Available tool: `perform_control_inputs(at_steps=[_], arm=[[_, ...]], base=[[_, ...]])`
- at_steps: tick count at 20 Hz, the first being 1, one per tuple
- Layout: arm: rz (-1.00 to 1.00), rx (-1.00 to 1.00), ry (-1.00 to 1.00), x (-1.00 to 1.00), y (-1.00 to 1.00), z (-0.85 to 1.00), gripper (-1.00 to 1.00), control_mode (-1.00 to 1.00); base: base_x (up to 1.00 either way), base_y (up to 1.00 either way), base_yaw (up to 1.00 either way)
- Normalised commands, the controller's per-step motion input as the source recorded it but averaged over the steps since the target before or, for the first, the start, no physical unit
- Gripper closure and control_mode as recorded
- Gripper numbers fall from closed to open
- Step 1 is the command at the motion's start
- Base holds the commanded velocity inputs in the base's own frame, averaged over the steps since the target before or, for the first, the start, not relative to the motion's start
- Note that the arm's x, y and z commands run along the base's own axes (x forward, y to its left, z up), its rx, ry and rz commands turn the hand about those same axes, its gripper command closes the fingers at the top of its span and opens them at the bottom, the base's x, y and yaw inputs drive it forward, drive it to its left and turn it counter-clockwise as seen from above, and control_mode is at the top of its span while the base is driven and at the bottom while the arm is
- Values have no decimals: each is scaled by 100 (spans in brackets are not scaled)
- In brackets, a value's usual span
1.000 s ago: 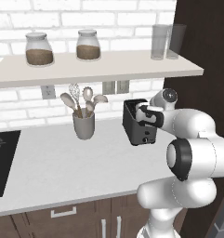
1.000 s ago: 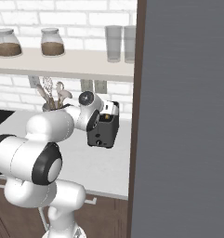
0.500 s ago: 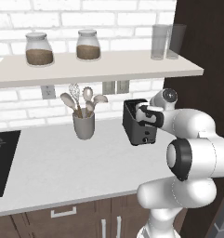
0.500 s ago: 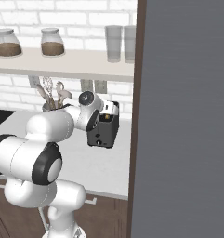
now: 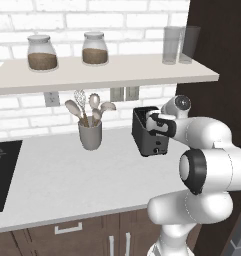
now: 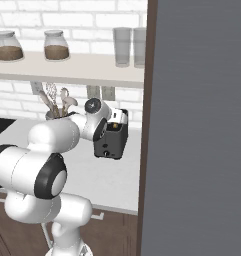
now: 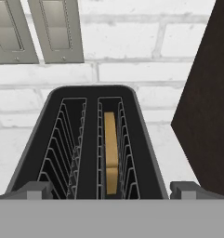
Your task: Start the toaster. Once the lever pops up, take the bread to the plate on the dining counter.
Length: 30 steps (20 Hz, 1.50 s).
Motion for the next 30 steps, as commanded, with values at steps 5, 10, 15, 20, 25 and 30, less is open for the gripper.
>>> perform_control_inputs(at_steps=[5, 10, 15, 20, 25, 30], arm=[[0, 0, 0, 0, 0, 0, -100, -100], [0, 0, 0, 0, 0, 0, -100, -100], [0, 0, 0, 0, 0, 0, -100, -100], [0, 0, 0, 0, 0, 0, -100, -100], [0, 0, 0, 0, 0, 0, -100, -100], [0, 0, 0, 0, 0, 0, -100, -100]], base=[[0, 0, 0], [0, 0, 0], [0, 0, 0], [0, 0, 0], [0, 0, 0], [0, 0, 0]])
